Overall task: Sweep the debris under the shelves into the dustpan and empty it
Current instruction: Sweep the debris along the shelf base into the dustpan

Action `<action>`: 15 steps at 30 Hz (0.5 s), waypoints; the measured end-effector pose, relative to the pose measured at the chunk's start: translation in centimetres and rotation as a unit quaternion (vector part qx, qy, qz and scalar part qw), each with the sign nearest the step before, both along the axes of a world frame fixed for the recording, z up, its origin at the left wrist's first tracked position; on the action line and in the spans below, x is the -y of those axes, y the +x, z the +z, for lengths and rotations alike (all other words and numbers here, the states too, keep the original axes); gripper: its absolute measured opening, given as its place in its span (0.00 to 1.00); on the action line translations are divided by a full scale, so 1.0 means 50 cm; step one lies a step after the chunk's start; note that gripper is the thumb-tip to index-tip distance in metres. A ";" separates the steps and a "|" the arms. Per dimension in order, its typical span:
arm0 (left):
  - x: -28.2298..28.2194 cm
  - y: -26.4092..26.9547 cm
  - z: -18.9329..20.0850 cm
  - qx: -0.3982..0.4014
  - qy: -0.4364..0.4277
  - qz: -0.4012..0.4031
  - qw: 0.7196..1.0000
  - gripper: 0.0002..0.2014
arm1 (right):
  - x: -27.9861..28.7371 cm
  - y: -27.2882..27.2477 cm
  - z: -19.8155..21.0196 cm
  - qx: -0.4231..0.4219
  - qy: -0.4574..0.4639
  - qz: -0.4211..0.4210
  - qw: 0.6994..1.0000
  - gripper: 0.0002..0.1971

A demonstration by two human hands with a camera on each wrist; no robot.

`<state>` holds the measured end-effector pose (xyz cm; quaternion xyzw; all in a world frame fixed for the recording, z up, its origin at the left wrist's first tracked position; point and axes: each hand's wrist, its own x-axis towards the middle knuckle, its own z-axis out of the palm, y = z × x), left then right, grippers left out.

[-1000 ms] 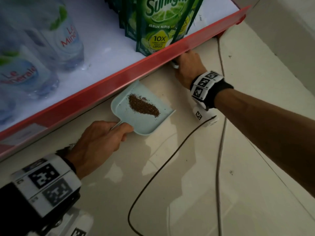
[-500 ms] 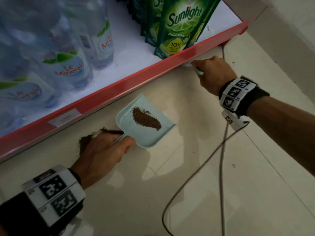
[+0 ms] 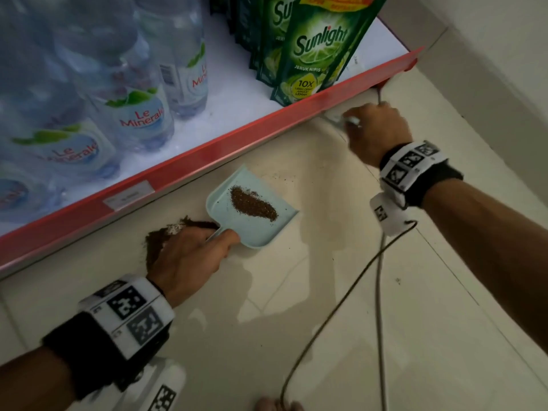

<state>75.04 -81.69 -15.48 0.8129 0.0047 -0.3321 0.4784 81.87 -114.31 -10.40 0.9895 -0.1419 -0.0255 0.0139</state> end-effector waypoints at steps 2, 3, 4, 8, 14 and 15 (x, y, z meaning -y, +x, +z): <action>-0.001 -0.007 -0.001 0.010 -0.003 -0.008 1.000 0.19 | 0.045 -0.004 -0.010 -0.030 -0.037 -0.080 0.996 0.13; -0.001 -0.009 0.000 0.012 -0.004 -0.009 1.000 0.19 | 0.050 -0.012 -0.016 -0.040 -0.027 -0.097 0.994 0.12; -0.002 -0.012 0.001 0.012 -0.005 -0.009 1.000 0.18 | 0.042 -0.024 -0.023 -0.042 -0.006 -0.103 0.994 0.13; -0.011 -0.019 0.002 0.004 0.010 -0.003 1.000 0.19 | -0.073 -0.089 -0.038 -0.040 0.076 0.004 0.996 0.13; -0.039 -0.042 0.008 -0.001 -0.001 0.014 1.000 0.18 | -0.122 -0.096 -0.002 0.008 0.130 0.073 0.989 0.12; -0.045 -0.047 0.008 0.001 0.002 0.017 1.000 0.19 | -0.097 -0.080 0.002 0.034 0.110 0.044 0.992 0.12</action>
